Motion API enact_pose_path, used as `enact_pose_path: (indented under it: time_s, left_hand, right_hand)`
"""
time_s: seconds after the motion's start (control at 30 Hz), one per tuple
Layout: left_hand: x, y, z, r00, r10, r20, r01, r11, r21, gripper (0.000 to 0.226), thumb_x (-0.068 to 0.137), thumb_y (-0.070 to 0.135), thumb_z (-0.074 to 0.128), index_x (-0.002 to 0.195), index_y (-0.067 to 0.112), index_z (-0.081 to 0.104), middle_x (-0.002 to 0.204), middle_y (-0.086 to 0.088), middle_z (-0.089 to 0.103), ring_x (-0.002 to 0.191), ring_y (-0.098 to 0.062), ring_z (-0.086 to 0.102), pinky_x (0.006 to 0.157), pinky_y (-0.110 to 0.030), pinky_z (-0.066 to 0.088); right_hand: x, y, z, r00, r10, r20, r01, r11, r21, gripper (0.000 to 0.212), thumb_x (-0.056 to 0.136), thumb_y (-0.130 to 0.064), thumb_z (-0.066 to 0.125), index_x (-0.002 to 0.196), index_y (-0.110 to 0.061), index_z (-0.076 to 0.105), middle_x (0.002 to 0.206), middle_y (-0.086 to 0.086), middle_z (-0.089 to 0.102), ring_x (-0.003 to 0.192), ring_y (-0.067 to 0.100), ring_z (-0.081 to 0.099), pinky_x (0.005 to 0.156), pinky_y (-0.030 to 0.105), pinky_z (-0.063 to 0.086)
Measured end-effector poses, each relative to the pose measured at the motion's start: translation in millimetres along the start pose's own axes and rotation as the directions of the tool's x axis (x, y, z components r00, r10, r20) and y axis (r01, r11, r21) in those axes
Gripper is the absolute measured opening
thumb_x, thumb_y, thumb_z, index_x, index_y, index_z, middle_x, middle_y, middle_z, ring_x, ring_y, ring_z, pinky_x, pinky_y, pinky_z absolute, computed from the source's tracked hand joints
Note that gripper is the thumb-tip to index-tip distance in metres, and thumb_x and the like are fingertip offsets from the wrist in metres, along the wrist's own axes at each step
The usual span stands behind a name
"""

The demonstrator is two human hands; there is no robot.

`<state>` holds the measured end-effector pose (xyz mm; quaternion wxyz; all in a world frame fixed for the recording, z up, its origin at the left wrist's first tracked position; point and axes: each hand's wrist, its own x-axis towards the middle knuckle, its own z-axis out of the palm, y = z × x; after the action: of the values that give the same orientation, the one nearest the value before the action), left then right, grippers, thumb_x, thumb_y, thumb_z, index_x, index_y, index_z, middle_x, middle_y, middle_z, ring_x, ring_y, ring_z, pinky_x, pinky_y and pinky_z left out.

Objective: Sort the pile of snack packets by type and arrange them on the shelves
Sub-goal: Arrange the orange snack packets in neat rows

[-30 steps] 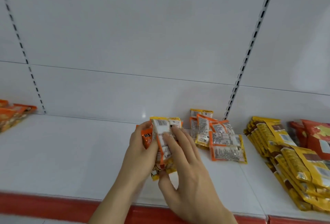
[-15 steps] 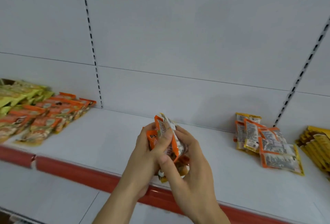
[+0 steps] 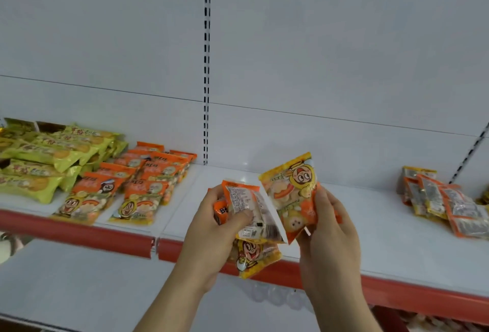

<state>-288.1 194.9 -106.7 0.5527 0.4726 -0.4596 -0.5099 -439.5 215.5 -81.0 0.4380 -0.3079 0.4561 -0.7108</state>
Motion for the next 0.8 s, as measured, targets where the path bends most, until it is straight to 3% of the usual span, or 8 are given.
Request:
enact_pose_path:
  time_s: [0.13,0.27,0.33,0.4,0.5,0.57,0.67,0.8]
  left_hand:
    - [7,4,-11,0.999,0.033,-0.01,-0.034,0.999,-0.011,0.044,0.086,0.026,0.08,0.118,0.049,0.061,0.107,0.013,0.077,0.096,-0.015,0.077,0.081,-0.047,0.063]
    - [20,8,-23,0.999,0.053,-0.011,-0.053,0.999,0.015,0.054,0.074,0.042,0.085,0.12,0.053,0.058,0.119,0.016,0.072,0.104,-0.011,0.073,0.089,-0.045,0.061]
    - [28,9,-30,0.996,0.077,-0.042,-0.076,0.997,0.02,0.048,0.082,0.035,0.083,0.113,0.057,0.054,0.119,0.019,0.068,0.101,-0.005,0.071,0.079,-0.032,0.06]
    - [35,11,-37,0.996,0.072,-0.052,-0.072,0.997,0.016,0.045,0.089,0.026,0.077,0.112,0.056,0.052,0.112,0.022,0.067,0.087,0.0,0.072,0.058,-0.021,0.055]
    - [49,17,-50,0.996,0.078,-0.051,-0.076,0.996,0.041,0.059,0.093,0.026,0.074,0.139,0.049,0.047,0.123,0.019,0.06,0.082,-0.003,0.069,0.051,-0.018,0.053]
    - [58,22,-58,0.997,0.074,-0.01,-0.074,0.997,0.013,0.058,0.094,0.022,0.073,0.141,0.044,0.046,0.108,0.025,0.063,0.067,0.003,0.065,0.047,-0.012,0.049]
    - [61,33,-59,0.994,0.053,0.096,-0.057,0.998,0.037,0.041,0.096,0.007,0.067,0.106,0.044,0.053,0.066,0.034,0.068,0.054,0.013,0.064,0.044,-0.01,0.048]
    - [75,26,-61,1.0,0.024,0.015,-0.024,1.0,0.009,0.043,0.094,0.031,0.071,0.133,0.042,0.055,0.107,0.009,0.078,0.084,-0.011,0.078,0.063,-0.031,0.06]
  right_hand:
    - [-8,15,18,0.999,-0.044,-0.002,0.044,0.992,-0.115,0.012,0.097,-0.035,0.061,0.109,-0.033,0.065,0.09,0.0,0.077,0.08,0.016,0.076,0.071,0.039,0.06]
    - [-7,19,34,0.983,-0.077,0.166,0.117,0.961,-0.251,0.027,0.088,-0.039,0.071,0.111,-0.041,0.057,0.09,-0.01,0.076,0.079,0.007,0.074,0.059,0.018,0.055]
    - [4,16,38,0.968,-0.088,0.233,0.159,0.939,-0.307,0.033,0.086,-0.031,0.075,0.112,-0.039,0.056,0.09,-0.011,0.076,0.079,0.008,0.074,0.061,0.019,0.057]
    - [19,8,37,0.965,-0.077,0.251,0.153,0.941,-0.3,0.031,0.089,-0.025,0.073,0.114,-0.034,0.055,0.092,-0.002,0.077,0.081,0.021,0.075,0.068,0.038,0.062]
    - [46,-10,36,0.922,0.021,0.385,0.085,0.963,-0.256,0.037,0.089,-0.024,0.07,0.119,-0.027,0.049,0.09,0.011,0.075,0.07,0.037,0.072,0.054,0.043,0.056]
    - [63,-19,39,0.872,0.101,0.48,0.115,0.909,-0.401,0.044,0.084,-0.023,0.077,0.119,-0.025,0.05,0.087,0.014,0.073,0.06,0.032,0.066,0.047,0.035,0.048]
    - [83,-20,53,0.785,0.23,0.575,0.218,0.767,-0.603,0.039,0.08,-0.024,0.083,0.11,-0.018,0.059,0.084,0.008,0.074,0.061,0.018,0.059,0.051,0.029,0.044]
    - [94,-12,70,0.755,0.299,0.583,0.211,0.732,-0.648,0.03,0.076,-0.032,0.086,0.102,-0.024,0.074,0.095,-0.001,0.076,0.071,0.017,0.06,0.065,0.034,0.044]
